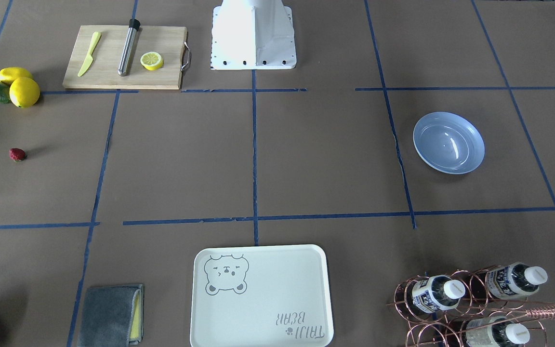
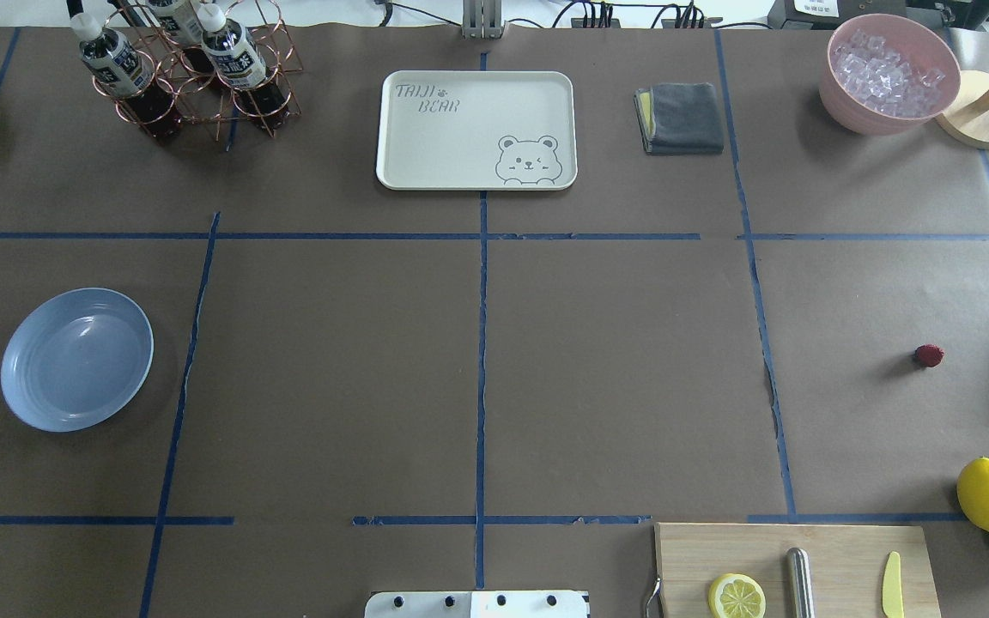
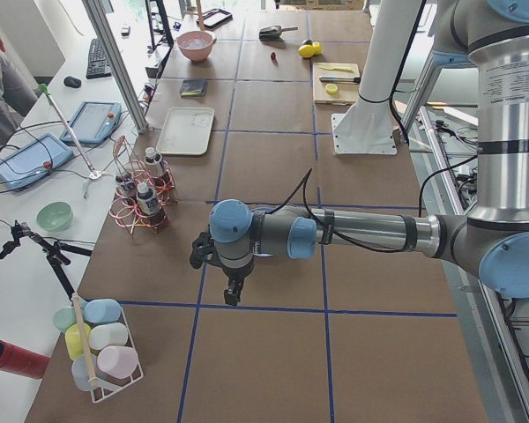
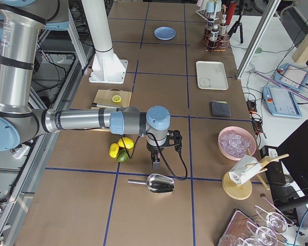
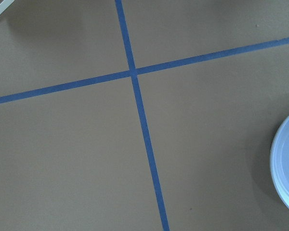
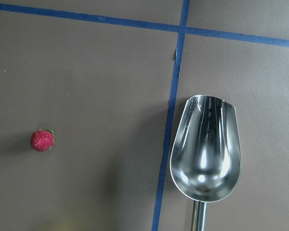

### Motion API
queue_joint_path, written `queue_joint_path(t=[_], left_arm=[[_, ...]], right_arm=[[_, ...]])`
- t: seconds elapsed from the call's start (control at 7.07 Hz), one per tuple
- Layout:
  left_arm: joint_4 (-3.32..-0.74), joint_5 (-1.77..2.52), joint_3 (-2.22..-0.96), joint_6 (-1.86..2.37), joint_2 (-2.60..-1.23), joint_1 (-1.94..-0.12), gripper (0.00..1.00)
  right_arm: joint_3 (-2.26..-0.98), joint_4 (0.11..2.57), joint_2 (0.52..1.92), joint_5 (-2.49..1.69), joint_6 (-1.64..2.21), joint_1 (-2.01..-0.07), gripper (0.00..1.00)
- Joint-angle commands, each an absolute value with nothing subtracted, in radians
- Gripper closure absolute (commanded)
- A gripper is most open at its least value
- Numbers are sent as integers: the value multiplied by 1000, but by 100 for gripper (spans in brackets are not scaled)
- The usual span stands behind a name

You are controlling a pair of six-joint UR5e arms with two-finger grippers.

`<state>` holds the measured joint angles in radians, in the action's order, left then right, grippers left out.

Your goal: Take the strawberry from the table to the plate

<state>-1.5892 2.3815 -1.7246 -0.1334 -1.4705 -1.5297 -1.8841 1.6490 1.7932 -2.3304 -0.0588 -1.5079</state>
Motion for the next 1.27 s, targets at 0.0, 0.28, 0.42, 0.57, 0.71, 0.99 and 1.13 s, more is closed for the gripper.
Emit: queue_joint_path(t=[0.0,0.28,0.42,0.57,0.71,0.99,1.13], left_arm=[[-1589,2373,-1724,-141,-1471,-1528,0],[-1592,2375,-1735,-143,-1471,-1526,0],[-1609,2373,-1741,-143,-1479,-1520,0],[-1690,2381,-1747,-143,-1479,-1494,0],[-1772,2382,-1755,-144,-1479,-1483,0],[-2077,2376,-1731,-134,-1500,-1479,0],[-2240,2376,-1712,-129,-1505,-1477,0]], right_arm=[[-1882,1651,1793,-2330,-58,-1508,0],[-1884,1651,1786,-2339,-54,-1505,0],[-1890,1648,1783,-2339,-51,-1505,0],[-1905,1643,1732,-2341,-46,-1505,0],[-1898,1640,1676,-2336,-45,-1502,0],[-1891,1510,1664,-2350,-40,-1503,0],[-1881,1496,1672,-2374,-22,-1503,0]])
